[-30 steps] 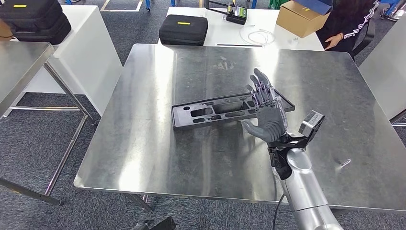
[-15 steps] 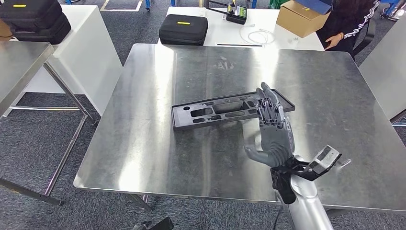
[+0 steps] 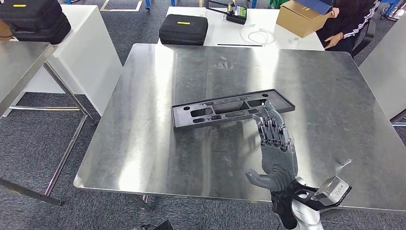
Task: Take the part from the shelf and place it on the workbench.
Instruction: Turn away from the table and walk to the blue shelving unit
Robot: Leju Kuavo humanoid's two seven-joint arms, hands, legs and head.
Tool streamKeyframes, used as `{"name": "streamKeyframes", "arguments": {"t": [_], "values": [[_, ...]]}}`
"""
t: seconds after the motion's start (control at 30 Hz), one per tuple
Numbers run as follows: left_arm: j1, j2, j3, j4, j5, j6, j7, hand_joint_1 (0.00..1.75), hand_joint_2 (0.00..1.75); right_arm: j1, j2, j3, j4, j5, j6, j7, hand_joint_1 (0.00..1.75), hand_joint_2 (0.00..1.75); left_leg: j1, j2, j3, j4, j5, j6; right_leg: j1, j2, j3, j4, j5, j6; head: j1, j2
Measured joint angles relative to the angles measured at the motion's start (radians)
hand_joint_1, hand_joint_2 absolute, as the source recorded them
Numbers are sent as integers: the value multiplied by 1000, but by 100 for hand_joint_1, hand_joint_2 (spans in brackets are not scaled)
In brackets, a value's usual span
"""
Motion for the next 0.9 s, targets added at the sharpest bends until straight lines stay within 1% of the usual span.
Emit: {"name": "streamKeyframes", "arguments": {"t": [0.1, 0.2, 0.27, 0.3, 0.33, 0.37, 0.43, 0.47, 0.5, 0.53, 0.57, 0.6, 0.63, 0.67, 0.73, 0.77, 0.8, 0.83, 0.87, 0.9], "values": [[6, 2, 5, -5, -6, 1, -2, 0, 0, 24, 20, -21, -20, 2, 18, 0, 0, 175, -1, 0, -1, 3, -3, 4, -2, 0, 0, 0, 0, 1, 0, 0], [12, 2, 12, -11, -7, 3, -1, 0, 0, 34, 44, -36, -30, 4, 35, 3, 0, 175, -4, 0, -2, 8, -4, 10, -6, 0, 3, -2, 0, 6, 0, 0], [14, 0, 17, -15, -9, 5, 1, 0, 0, 34, 57, -42, -30, 5, 43, 8, 0, 175, -1, 2, 3, -2, 3, 18, -4, 0, 5, -3, 1, 12, 0, 0], [14, -2, 20, -17, -11, 7, 1, 0, 0, 33, 62, -44, -30, 5, 47, 10, 0, 175, 4, 3, 8, -9, 9, 23, -3, -1, 1, 6, -6, 13, 1, 0], [14, -4, 24, -19, -13, 9, 1, 0, 0, 30, 65, -47, -28, 5, 50, 11, 0, 175, 8, 4, 12, -17, 14, 27, -1, -1, -12, 36, -23, 13, 2, 0], [15, -6, 28, -21, -16, 11, 2, 0, 0, 27, 67, -49, -25, 5, 53, 13, 0, 175, 12, 6, 14, -20, 18, 30, -3, -2, -37, 88, -48, 11, 4, 0], [17, -9, 37, -22, -19, 15, 2, 0, 0, 21, 69, -52, -17, 4, 55, 16, 0, 175, 13, 7, 13, -22, 19, 31, -3, -2, -100, 226, -103, 11, 6, 0], [19, -10, 41, -22, -21, 16, 1, 0, 0, 21, 69, -52, -13, 4, 55, 18, 0, 175, 14, 7, 12, -21, 19, 31, -5, -2, -119, 271, -117, 15, 6, 0], [21, -11, 45, -22, -21, 17, 1, 0, 0, 19, 69, -52, -10, 4, 55, 19, 0, 175, 16, 7, 12, -21, 18, 29, -7, -2, -120, 278, -115, 22, 6, 0], [22, -11, 49, -22, -22, 17, 1, 0, 0, 17, 70, -53, -7, 3, 55, 21, 0, 175, 18, 6, 13, -20, 18, 26, -10, -3, -98, 240, -97, 33, 6, 0], [24, -12, 53, -23, -23, 18, 0, 0, 0, 14, 70, -53, -4, 3, 55, 23, 0, 175, 21, 5, 14, -17, 16, 22, -13, -4, -60, 170, -70, 44, 6, 0], [24, -13, 56, -25, -25, 19, 0, 0, 0, 9, 71, -53, -2, 3, 55, 26, 0, 175, 21, 4, 14, -13, 13, 15, -14, -5, -20, 98, -48, 51, 6, 0], [25, -14, 59, -27, -26, 20, 0, 0, 0, 5, 72, -52, 0, 2, 54, 29, 0, 175, 20, 4, 12, -9, 10, 7, -14, -4, 12, 39, -30, 50, 5, 0], [25, -14, 62, -29, -27, 22, -1, 0, 0, 2, 73, -52, 2, 2, 54, 31, 0, 175, 19, 3, 10, -5, 9, -1, -13, -2, 28, 8, -23, 44, 5, 0], [25, -15, 68, -31, -30, 24, -2, 0, 0, -2, 76, -53, 7, 1, 54, 33, 0, 175, 18, 3, 7, -4, 10, -12, -8, 2, 30, 2, -21, 23, 4, 0], [26, -15, 71, -32, -32, 25, -2, 0, 0, -4, 76, -54, 10, 1, 54, 33, 0, 175, 20, 3, 6, -3, 9, -17, -9, 1, 28, 3, -20, 14, 4, 0], [26, -16, 74, -33, -34, 26, -3, 0, 0, -7, 76, -54, 13, 1, 54, 33, 0, 175, 23, 4, 2, 6, 0, -22, -11, 1, 27, 2, -18, 5, 4, 0], [26, -16, 76, -35, -35, 28, -3, 0, 0, -11, 76, -54, 16, 2, 54, 33, 0, 175, 25, 4, -10, 34, -21, -26, -14, 1, 27, 1, -16, -5, 4, 0], [26, -17, 78, -36, -36, 29, -3, 0, 0, -14, 76, -54, 19, 3, 54, 33, 0, 175, 26, 5, -32, 85, -54, -29, -15, -1, 25, 0, -14, -13, 4, 0], [27, -17, 81, -37, -37, 29, -3, 0, 0, -16, 76, -54, 23, 4, 53, 33, 0, 175, 26, 6, -63, 154, -91, -32, -13, -2, 23, 1, -13, -19, 4, 0]]}}
